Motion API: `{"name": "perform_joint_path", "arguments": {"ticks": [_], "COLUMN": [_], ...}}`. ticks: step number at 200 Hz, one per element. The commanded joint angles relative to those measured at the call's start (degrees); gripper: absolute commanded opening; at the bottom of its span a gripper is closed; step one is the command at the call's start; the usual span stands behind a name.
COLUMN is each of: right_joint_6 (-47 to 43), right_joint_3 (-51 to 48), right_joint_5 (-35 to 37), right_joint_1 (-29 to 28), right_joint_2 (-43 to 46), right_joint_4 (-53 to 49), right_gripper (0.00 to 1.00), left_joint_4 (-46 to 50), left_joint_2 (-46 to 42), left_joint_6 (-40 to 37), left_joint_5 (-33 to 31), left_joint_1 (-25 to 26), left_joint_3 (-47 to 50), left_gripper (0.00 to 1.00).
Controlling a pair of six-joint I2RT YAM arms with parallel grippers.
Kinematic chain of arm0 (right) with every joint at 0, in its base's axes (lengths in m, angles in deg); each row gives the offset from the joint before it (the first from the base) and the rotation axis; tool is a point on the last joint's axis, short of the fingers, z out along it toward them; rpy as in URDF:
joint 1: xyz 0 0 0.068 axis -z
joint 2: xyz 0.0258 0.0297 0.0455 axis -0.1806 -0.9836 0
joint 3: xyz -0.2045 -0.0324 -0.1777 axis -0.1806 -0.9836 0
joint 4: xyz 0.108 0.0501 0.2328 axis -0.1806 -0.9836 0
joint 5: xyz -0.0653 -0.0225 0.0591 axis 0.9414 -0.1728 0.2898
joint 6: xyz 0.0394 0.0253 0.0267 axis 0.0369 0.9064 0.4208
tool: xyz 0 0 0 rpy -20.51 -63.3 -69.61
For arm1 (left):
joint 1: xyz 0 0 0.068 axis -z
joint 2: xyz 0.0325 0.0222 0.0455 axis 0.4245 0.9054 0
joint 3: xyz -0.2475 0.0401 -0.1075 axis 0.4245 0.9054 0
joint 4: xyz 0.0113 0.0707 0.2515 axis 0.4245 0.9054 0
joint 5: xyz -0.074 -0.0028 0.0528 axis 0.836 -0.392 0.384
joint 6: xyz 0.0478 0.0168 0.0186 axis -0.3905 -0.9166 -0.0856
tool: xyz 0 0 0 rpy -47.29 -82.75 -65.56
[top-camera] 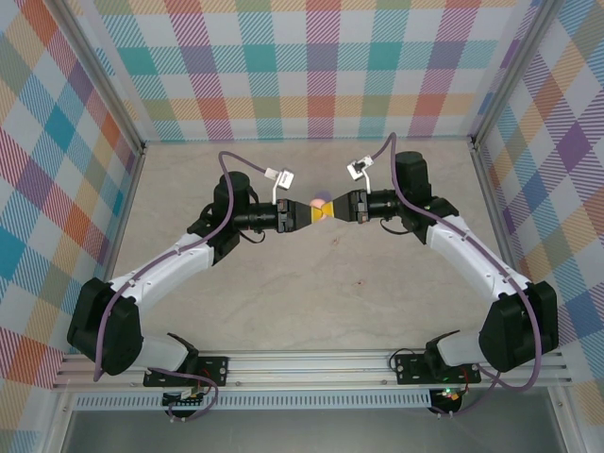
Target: Insert the wireless bluetooth earbuds into the charging case
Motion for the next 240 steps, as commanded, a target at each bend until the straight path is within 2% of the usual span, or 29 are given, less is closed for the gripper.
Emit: {"name": "perform_joint_path", "arguments": {"ticks": [1,35,59,85,105,124,145,160,191,240], "right_joint_6": [-0.4,-3.3,-5.3,-7.2,-9.8,-12.1,-13.4,-14.0,-15.8,-17.0], "right_joint_3": [2.5,3.5,3.9,4.3,5.3,5.8,5.7,5.6,5.8,6.5], "right_joint_5": [0.3,3.9,5.7,7.3,10.2,12.6,12.5,12.0,12.0,14.4], "right_joint_1": [-0.9,-0.9,-0.9,-0.9,-0.9,-1.0,-1.0,-1.2,-2.4,-3.8], "right_joint_2": [1.1,2.9,4.3,6.1,7.3,8.2,8.9,9.3,9.8,9.0], "right_joint_4": [1.7,-3.4,-6.6,-9.5,-14.1,-17.8,-19.5,-20.2,-21.6,-23.1], "right_gripper": [0.29,0.46,0.52,0.54,0.55,0.56,0.56,0.56,0.57,0.58], "left_joint_4": [-0.6,2.8,5.5,7.3,3.6,-2.7,-0.4,-0.2,-3.7,-4.0], "left_joint_2": [-0.7,-1.1,-1.1,-1.9,-3.1,-4.8,-5.6,-5.5,-5.9,-6.8], "left_joint_6": [-0.9,-4.2,-7.6,-13.1,-17.2,-24.8,-32.5,-36.1,-40.3,-44.6], "left_joint_5": [1.7,-0.2,-1.2,-4.2,-7.6,-6.1,-6.2,-4.0,-2.6,-2.7], "left_joint_1": [1.8,1.8,1.8,1.8,1.8,2.0,2.2,2.3,2.5,3.6], "left_joint_3": [-0.2,-1.1,-2.5,-3.4,-1.7,2.0,1.9,1.6,3.3,4.2], "left_gripper": [0.23,0.21,0.19,0.18,0.21,0.25,0.22,0.21,0.2,0.2]}}
